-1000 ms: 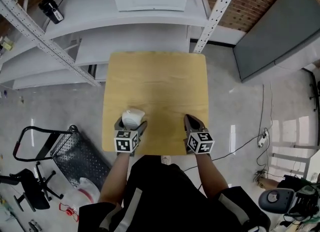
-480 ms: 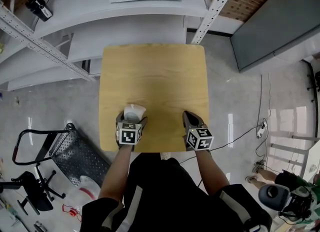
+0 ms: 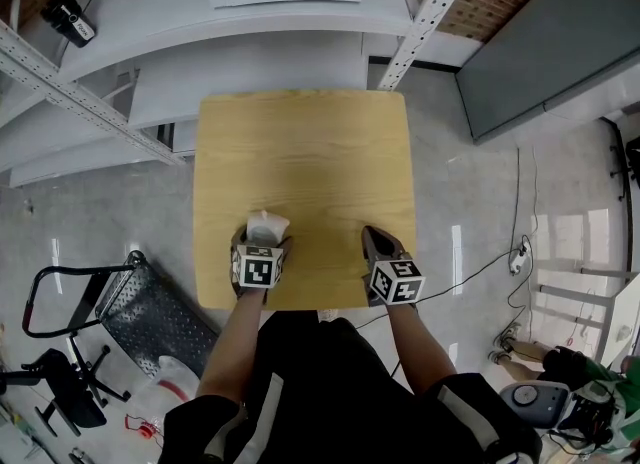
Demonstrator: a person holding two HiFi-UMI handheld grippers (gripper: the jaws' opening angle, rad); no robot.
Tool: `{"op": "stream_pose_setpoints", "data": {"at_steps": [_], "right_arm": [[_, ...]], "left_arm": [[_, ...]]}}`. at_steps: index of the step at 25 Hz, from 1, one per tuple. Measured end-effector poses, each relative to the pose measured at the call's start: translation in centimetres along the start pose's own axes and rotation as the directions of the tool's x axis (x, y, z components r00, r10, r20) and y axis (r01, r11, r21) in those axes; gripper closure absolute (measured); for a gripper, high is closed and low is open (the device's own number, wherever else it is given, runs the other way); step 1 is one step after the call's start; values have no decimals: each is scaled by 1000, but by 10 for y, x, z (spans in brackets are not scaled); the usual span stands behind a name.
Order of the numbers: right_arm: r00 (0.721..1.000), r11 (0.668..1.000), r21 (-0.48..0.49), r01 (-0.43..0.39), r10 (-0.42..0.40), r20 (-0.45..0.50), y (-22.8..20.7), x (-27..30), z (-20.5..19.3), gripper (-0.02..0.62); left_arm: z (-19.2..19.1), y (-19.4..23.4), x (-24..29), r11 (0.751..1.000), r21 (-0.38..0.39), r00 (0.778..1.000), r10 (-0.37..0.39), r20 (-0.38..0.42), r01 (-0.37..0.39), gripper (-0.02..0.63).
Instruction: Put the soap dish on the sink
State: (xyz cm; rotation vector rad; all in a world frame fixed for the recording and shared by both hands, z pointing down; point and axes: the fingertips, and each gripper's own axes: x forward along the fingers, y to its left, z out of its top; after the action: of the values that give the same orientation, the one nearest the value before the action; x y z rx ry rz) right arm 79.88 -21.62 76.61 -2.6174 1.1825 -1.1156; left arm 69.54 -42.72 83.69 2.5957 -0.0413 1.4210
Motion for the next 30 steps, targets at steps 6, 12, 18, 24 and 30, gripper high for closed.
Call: {"op": "stream_pose_setpoints", "data": {"at_steps": [6,12,18,24,30], "right_arm": [[1000,1000,1,-4,4,-8,3,-2,-4,589],[1000,999,-38,-30,30,-7,5,-4,2,589],[998,998,-46,-32,34,48,7,-16,20,589],[986,997,-71,-40,51,161,7,-40,56,589],[960,994,-91,-60,82,267,8,-69,73,589]], "left_arm": [[-1,1,6,1000,11,1000,5,-24,-5,128],[14,-6,-7,999,-8,999,-32,7,32,101],[55,2,-51,999,-38,964,33,265,-24,163],[108,3,-129,998,-53,816,63,575,-40,474],[114,-4,-186,998,-63,690,58,722,-19,607]]}}
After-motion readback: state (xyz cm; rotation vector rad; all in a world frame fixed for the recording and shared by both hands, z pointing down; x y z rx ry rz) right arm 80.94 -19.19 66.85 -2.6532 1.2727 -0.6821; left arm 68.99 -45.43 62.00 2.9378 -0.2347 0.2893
